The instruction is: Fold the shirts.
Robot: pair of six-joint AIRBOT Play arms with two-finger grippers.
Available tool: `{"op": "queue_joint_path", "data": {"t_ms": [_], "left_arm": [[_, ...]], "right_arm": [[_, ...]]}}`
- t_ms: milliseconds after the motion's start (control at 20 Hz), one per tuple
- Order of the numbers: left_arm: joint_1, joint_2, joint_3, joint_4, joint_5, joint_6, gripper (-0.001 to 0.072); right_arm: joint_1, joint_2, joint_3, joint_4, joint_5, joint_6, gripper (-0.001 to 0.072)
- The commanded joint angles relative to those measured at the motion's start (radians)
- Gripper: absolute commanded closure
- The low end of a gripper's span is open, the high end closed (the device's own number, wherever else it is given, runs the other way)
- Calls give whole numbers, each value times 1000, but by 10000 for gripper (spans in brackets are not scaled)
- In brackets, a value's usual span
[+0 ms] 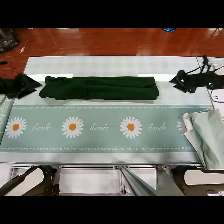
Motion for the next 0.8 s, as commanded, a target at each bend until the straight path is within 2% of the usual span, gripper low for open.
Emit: {"op": "queue_joint_path", "data": {"t_ms": [0, 250, 500, 550, 600, 650, 700, 750], "left_arm": [[-43, 168, -198, -33, 115, 48, 200], [-94, 162, -198, -34, 146, 48, 200], [-142, 151, -198, -34, 154, 48, 200], [-147, 148, -198, -34, 154, 48, 200], [-151, 144, -198, -34, 154, 48, 201], [-151, 141, -198, -38, 154, 47, 201], [-151, 138, -198, -41, 154, 47, 205], [-151, 135, -198, -42, 154, 47, 321]], "right_arm": [[26, -68, -31, 116, -24, -50, 297], [48, -175, 2, 220, 30, -116, 297], [148, -286, 123, 217, 51, -81, 302], [162, -298, 148, 217, 52, -77, 335], [171, -302, 174, 213, 57, -77, 441], [180, -301, 197, 213, 66, -87, 628], [179, -300, 224, 214, 94, -103, 687], [176, -296, 259, 211, 141, -106, 687]]}}
